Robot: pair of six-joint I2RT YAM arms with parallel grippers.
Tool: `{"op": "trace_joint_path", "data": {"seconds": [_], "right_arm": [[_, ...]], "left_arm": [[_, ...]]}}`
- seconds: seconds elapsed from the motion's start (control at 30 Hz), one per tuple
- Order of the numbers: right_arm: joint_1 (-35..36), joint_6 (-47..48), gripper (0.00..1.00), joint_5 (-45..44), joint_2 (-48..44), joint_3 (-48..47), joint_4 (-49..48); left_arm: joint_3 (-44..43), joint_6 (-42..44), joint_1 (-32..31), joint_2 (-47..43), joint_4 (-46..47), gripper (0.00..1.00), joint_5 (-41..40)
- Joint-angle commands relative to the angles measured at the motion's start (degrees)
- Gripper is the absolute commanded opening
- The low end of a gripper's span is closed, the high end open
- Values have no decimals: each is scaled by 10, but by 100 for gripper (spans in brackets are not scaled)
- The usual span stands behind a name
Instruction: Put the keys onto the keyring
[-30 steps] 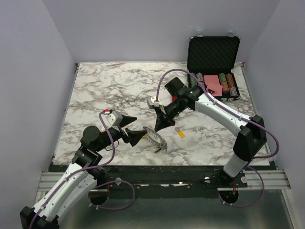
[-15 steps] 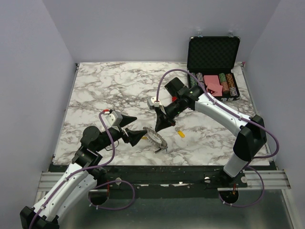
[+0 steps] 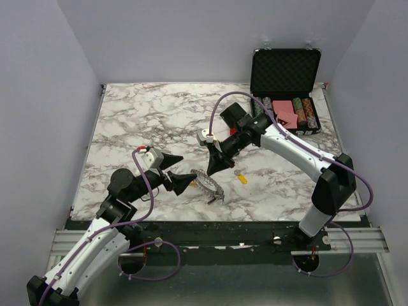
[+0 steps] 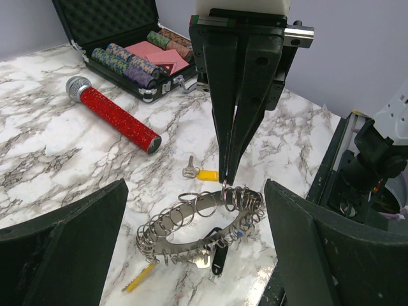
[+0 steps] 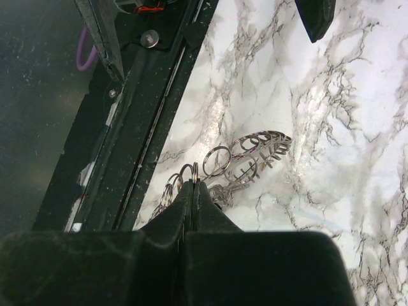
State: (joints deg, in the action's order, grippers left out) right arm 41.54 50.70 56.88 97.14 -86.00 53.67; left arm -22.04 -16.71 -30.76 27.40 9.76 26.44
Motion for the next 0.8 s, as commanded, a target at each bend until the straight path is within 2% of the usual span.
{"op": "trace_joint_path", "data": {"seconds": [0.0,0.43,0.63,0.77], "right_arm": [[1,8,0,14,7,-19,9],[2,34,0,8,16,-37,42],[2,61,0,11,32,-62,76],[2,65,0,14,33,-65,80]], "left_arm": [[4,5,-2,-1,13,96,12],[18,11,-2,5,49,96,27],[27,56,-2,30,95,86,62],[24,68,-3,57,107,74,76]]}}
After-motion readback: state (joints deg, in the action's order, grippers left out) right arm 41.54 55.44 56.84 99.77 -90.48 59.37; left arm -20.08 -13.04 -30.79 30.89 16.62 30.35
